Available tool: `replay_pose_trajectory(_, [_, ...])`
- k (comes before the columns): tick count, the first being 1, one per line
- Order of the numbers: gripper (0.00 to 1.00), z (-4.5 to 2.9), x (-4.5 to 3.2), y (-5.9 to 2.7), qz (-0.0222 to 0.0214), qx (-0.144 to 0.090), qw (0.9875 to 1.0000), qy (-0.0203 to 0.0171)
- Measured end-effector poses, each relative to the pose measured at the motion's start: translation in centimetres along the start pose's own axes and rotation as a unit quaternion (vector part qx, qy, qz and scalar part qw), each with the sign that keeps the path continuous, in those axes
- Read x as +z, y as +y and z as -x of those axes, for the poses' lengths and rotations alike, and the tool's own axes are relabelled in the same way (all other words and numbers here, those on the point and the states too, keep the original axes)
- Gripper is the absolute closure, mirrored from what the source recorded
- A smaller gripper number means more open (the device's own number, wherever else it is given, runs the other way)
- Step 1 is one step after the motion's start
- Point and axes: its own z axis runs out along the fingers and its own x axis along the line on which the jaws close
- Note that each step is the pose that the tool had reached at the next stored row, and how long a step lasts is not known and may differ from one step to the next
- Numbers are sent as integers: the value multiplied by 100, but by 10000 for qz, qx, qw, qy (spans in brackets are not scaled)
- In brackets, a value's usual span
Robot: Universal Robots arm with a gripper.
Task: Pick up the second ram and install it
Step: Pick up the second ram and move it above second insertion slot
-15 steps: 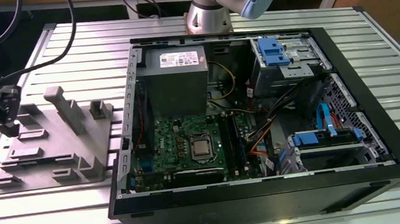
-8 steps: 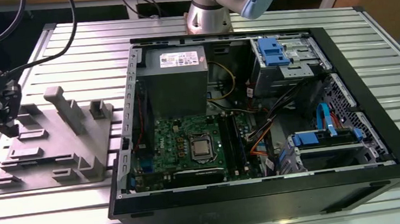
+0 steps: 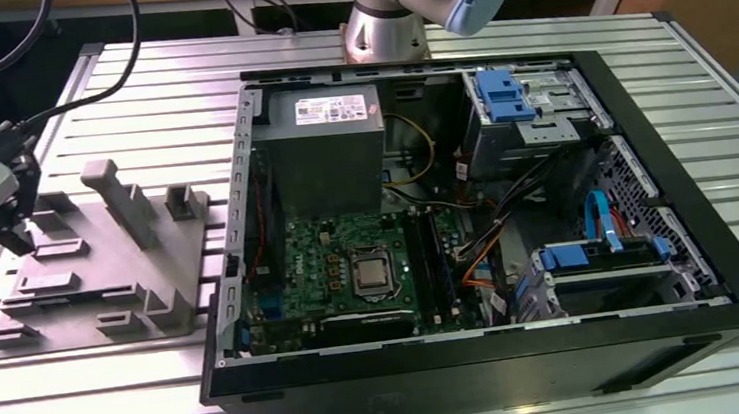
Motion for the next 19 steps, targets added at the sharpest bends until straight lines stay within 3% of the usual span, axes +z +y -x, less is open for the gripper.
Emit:
replay_pose_trajectory(5, [90,-1,11,0,5,-430,9991,46])
replay_pose_trajectory(9, [90,-1,19,0,7,-765,9970,87])
replay_pose_trajectory(14, [90,-2,26,-1,13,-1200,9927,129])
replay_pose_trajectory(19, [90,-2,33,-1,19,-1638,9863,171])
